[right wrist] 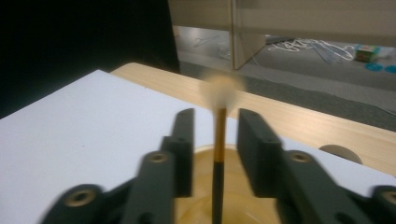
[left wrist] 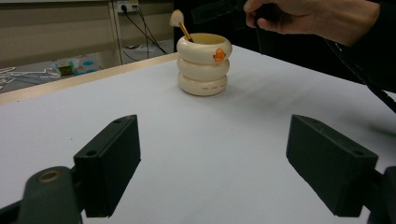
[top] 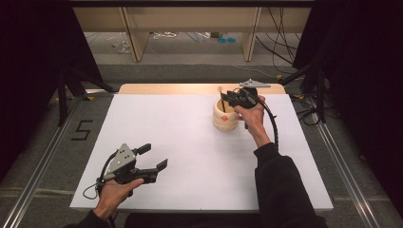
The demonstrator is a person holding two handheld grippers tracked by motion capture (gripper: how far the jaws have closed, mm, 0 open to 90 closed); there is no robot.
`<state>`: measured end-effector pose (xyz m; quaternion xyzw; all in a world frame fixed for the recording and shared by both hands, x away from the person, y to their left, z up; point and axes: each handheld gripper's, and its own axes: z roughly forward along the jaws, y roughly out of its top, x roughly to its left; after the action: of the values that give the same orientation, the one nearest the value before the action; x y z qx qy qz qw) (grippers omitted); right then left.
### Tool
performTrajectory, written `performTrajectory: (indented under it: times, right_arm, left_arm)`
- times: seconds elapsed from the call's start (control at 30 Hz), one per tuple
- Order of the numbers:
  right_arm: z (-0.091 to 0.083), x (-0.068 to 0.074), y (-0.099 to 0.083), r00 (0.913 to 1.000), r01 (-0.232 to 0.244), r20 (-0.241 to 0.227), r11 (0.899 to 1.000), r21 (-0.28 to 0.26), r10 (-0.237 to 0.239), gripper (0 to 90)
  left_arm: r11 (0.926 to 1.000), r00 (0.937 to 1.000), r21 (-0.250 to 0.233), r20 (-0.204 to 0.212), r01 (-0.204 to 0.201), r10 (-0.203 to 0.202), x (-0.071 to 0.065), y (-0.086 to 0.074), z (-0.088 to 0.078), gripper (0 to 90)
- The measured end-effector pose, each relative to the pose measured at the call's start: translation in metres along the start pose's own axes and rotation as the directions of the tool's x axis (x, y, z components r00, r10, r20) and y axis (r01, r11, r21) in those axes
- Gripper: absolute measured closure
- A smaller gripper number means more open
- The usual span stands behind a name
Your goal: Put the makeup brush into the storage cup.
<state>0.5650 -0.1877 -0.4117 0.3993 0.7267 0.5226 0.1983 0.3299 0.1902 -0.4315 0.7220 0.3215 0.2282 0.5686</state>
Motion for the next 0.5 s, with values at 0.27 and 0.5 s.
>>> performTrajectory:
  times: [0.27, 0.5]
  right_arm:
    - [-0.018, 0.002, 0.009, 0.9984, -0.029, 0.049, 1.0, -0.003, 0.029, 38.2]
    - [-0.038, 0.012, 0.014, 0.998, -0.026, 0.058, 1.0, -0.008, 0.026, 29.5]
  left_arm:
    - [1.0, 1.0, 0.001, -0.002, 0.003, -0.003, -0.001, 0.0, 0.001, 17.2]
    - [1.0, 1.0, 0.001, -0.002, 0.001, -0.001, 0.0, 0.0, 0.001, 17.2]
